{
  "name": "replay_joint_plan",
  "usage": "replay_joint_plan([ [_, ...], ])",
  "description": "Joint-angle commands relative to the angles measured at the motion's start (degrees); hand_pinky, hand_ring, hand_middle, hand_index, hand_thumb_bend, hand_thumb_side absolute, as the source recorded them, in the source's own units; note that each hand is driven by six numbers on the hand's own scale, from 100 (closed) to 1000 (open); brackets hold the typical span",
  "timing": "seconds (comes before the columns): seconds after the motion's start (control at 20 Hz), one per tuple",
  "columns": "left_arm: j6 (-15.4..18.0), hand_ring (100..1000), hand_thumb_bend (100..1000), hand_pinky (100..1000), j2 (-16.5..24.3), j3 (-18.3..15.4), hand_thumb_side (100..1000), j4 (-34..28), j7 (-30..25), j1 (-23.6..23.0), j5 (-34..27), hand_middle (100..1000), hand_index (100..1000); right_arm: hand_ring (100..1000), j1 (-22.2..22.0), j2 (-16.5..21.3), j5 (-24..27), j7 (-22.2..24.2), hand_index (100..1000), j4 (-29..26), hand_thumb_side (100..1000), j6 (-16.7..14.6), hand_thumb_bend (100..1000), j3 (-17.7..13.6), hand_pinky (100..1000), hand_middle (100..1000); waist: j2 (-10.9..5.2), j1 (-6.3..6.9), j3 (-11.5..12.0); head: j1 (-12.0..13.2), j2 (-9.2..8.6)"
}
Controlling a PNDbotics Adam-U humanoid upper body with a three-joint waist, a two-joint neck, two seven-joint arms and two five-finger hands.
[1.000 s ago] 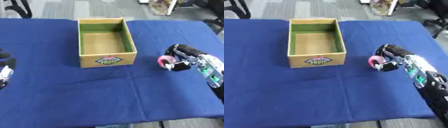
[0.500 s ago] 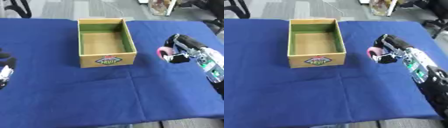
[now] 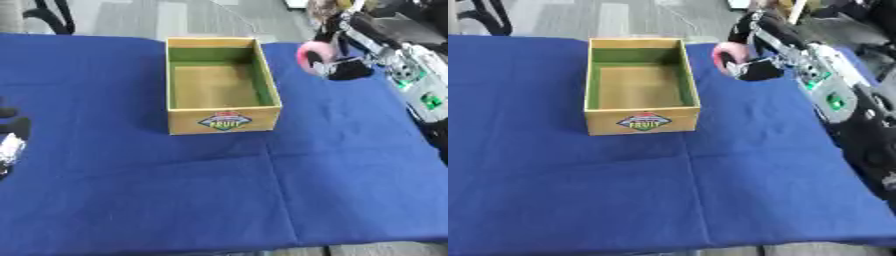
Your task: Pick up objects on the table and place them in the box.
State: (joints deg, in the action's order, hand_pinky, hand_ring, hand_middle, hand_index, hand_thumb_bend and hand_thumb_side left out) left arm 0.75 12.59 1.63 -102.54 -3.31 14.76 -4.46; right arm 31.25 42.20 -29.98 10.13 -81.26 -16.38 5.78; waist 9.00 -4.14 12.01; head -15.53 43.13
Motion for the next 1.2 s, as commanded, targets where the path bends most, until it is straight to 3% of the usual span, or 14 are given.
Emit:
replay_joint_plan([
  [0.05, 0.1, 715, 394, 640, 0.8, 0.5, 132, -1.4, -0.5, 1.1, -0.4, 538, 707, 530, 3.1, 1.4, -0.3, 0.3, 564, 2.4, 243, -0.7, 100, 0.6, 258, 424, -0.54, 0.06, 0.6, -0.7, -0.92],
  [0.75, 0.1, 715, 397, 640, 0.6, 1.8, 124, -2.1, -2.0, 3.1, -0.8, 538, 708, 565, 13.1, -6.0, -9.2, -2.2, 599, 16.9, 275, -4.7, 100, 4.1, 316, 454, 0.67, -0.19, 5.2, -3.2, -2.13],
  [0.95, 0.2, 715, 398, 641, 0.5, 2.0, 122, -2.4, -2.2, 3.4, -1.0, 538, 708, 592, 14.2, -8.2, -12.4, -3.9, 632, 20.2, 328, -5.0, 100, 4.5, 365, 485, 0.88, -0.07, 6.0, -3.5, -2.28],
  [1.1, 0.2, 715, 401, 641, 0.5, 2.1, 123, -2.4, -2.4, 3.6, -1.1, 537, 708, 681, 14.6, -9.6, -15.0, -5.6, 667, 22.1, 381, -5.0, 100, 4.9, 491, 554, 1.00, 0.00, 6.3, -3.5, -2.36],
  [1.15, 0.2, 715, 406, 641, 0.4, 2.1, 122, -2.5, -2.4, 3.6, -1.1, 537, 708, 699, 14.7, -10.1, -16.0, -6.0, 680, 22.7, 369, -5.0, 166, 5.0, 509, 565, 1.03, 0.03, 6.4, -3.5, -2.38],
  [1.2, 0.2, 715, 400, 641, 0.4, 2.1, 122, -2.5, -2.4, 3.6, -1.2, 537, 709, 715, 14.7, -10.5, -16.9, -6.3, 700, 23.2, 423, -5.1, 179, 5.2, 523, 579, 1.05, 0.05, 6.5, -3.5, -2.39],
])
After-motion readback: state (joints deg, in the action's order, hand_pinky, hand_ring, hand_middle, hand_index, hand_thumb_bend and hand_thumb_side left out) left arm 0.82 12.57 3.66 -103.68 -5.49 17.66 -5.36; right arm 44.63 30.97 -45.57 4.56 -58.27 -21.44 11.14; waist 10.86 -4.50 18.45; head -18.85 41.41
